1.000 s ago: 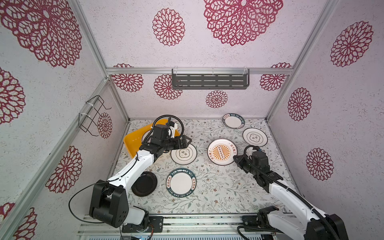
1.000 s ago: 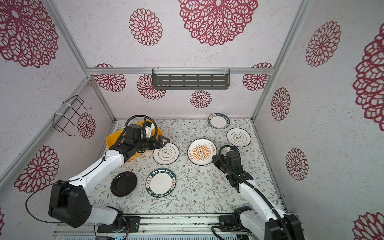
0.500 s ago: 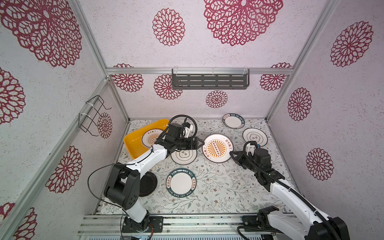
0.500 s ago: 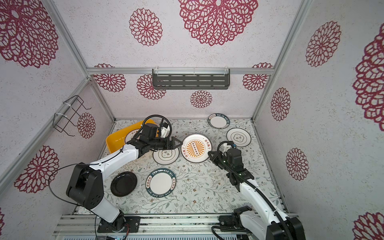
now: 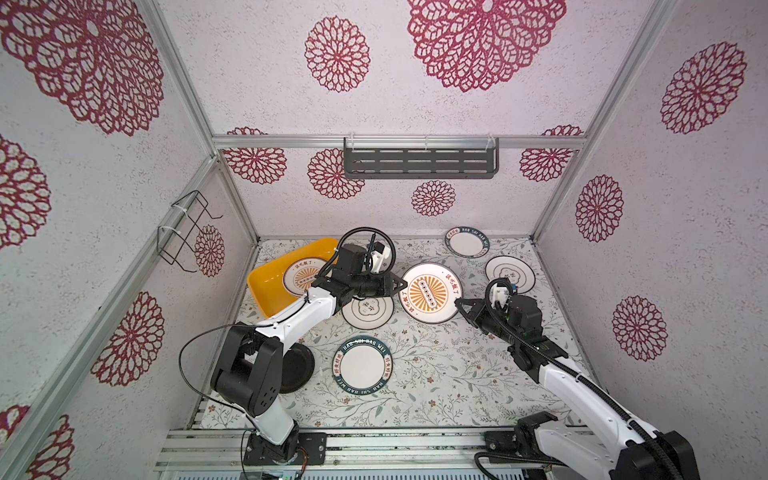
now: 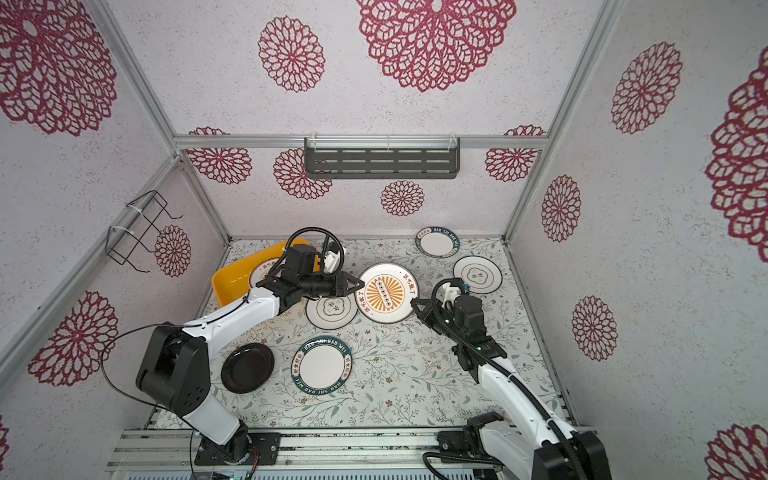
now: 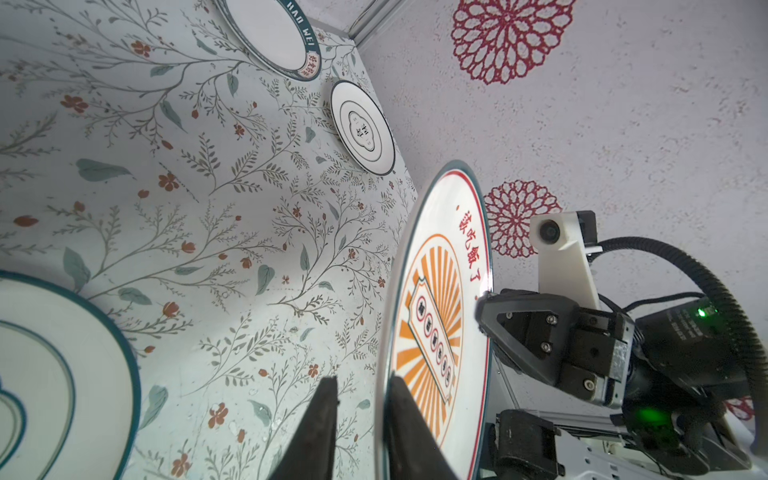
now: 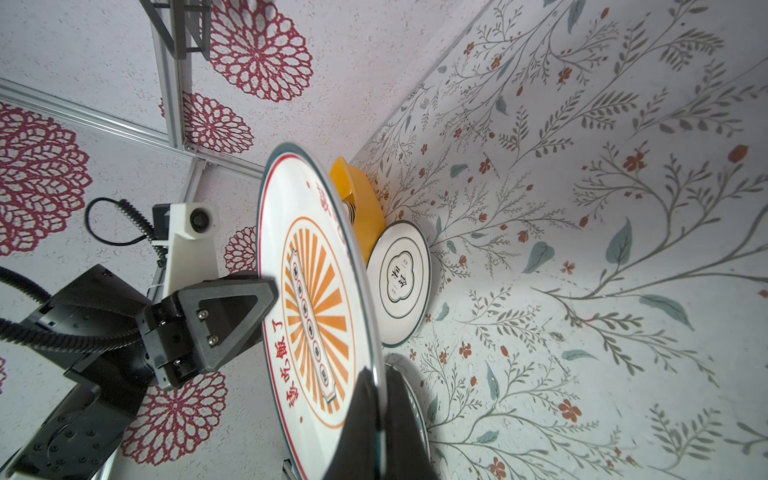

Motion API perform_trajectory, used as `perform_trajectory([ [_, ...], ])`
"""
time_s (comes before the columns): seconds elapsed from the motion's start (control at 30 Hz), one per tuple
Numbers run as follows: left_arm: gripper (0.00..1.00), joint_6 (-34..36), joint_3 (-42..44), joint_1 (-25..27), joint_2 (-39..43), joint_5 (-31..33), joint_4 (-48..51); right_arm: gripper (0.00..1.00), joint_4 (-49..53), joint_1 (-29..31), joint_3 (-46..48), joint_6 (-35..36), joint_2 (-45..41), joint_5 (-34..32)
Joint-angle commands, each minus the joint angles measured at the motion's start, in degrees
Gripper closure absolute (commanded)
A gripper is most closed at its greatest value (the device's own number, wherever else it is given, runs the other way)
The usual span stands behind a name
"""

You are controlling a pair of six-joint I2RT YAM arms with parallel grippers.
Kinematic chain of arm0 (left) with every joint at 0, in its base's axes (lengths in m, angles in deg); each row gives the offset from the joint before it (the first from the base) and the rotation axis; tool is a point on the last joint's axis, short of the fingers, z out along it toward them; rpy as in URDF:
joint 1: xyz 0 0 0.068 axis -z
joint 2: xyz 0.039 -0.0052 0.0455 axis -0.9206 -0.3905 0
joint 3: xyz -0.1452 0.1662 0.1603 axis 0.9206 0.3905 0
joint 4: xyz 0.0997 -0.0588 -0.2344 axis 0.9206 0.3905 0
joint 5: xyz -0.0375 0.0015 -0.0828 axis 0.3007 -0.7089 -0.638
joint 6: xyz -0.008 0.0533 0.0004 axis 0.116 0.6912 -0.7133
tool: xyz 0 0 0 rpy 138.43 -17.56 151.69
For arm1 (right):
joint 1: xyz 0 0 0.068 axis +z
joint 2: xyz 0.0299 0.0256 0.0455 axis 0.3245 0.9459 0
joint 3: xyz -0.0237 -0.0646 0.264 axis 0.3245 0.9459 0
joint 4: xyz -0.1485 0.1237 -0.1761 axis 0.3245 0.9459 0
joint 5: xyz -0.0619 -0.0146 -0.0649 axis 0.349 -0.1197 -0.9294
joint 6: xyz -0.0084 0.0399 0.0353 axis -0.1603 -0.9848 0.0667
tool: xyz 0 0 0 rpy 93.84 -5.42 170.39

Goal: Place the plates into the plastic bin on the countertop
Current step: 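Grasp the plate rim with the left gripper while the right gripper holds it, then carry the sunburst plate into the bin with the left gripper while the right withdraws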

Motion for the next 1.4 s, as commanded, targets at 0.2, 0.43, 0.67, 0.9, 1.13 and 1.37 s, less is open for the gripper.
perform_trajectory([
  [0.2,0.96,-1.3,-1.8,0.2,-1.5,-1.6,-2.6,1.0,-8.7,0.5,-2.8,-1.8,1.3,1.7],
  [0.43,1.0,-2.6,-3.5,0.0,-2.7,-1.7,-3.2,0.53,-9.8,0.6,-3.5,-1.5,3.1,1.0],
  [0.67,1.0,-3.8,-7.3,-2.2,-5.1,-0.4,-1.6,0.14,-9.4,0.6,-6.5,0.7,6.2,0.2],
  [0.9,1.0,-8.1,-8.9,-8.2,-7.1,1.5,-1.1,0.01,-10.1,0.6,-12.1,2.4,13.3,1.1],
  [1.13,1.0,-8.4,-8.7,-14.9,-6.9,4.1,2.4,0.01,-12.5,1.3,-16.7,2.7,20.9,3.5],
  [1.37,1.0,-13.4,-2.4,-25.5,-3.9,4.7,-2.3,0.02,-13.9,4.1,-22.0,5.2,26.1,7.7],
])
